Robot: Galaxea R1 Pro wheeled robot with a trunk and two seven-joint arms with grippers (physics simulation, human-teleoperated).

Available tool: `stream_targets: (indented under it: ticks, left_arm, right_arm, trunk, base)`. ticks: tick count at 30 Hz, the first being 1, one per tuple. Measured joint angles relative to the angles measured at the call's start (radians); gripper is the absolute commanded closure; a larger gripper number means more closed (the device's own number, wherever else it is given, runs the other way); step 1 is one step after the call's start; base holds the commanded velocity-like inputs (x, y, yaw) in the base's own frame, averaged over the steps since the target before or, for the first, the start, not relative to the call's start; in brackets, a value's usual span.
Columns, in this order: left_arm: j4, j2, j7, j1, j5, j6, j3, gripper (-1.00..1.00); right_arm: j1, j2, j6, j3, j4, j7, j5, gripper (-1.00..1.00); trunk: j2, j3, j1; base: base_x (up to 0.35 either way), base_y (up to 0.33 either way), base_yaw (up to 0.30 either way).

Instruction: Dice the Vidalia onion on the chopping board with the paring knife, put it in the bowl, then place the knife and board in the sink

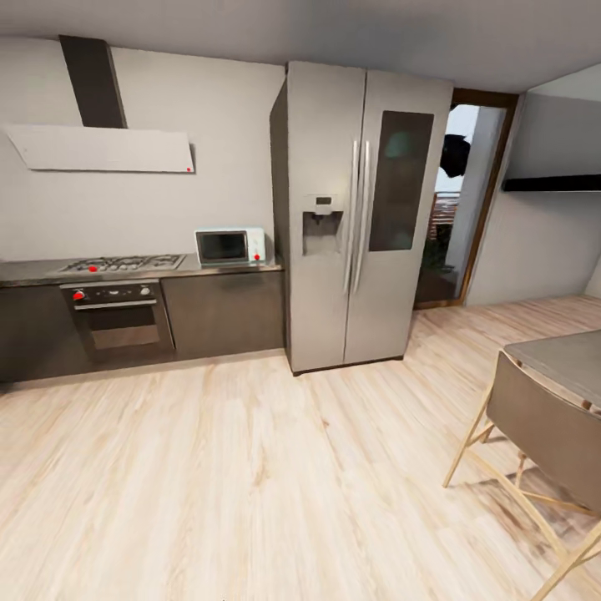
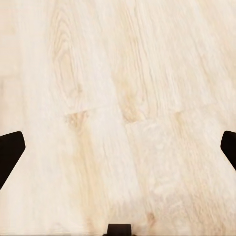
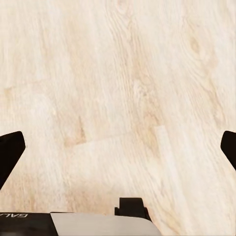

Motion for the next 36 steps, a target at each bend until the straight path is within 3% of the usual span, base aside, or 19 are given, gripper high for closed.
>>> stream_targets:
  ticks: [14, 36]
  left_arm:
    - [0.000, 0.000, 0.000, 0.000, -0.001, 0.000, 0.000, -1.00]
    - [0.001, 0.000, 0.001, 0.000, -0.001, 0.000, 0.001, -1.00]
  right_arm:
    - [0.000, 0.000, 0.000, 0.000, 0.000, 0.000, 0.000, -1.00]
    - [0.001, 0.000, 0.000, 0.001, 0.002, 0.000, 0.000, -1.00]
  trunk:
    - [0.000, 0.000, 0.000]
    - [0.000, 0.000, 0.000]
  base:
    - [0.001, -0.020, 0.262]
    - [0.078, -0.215, 0.262]
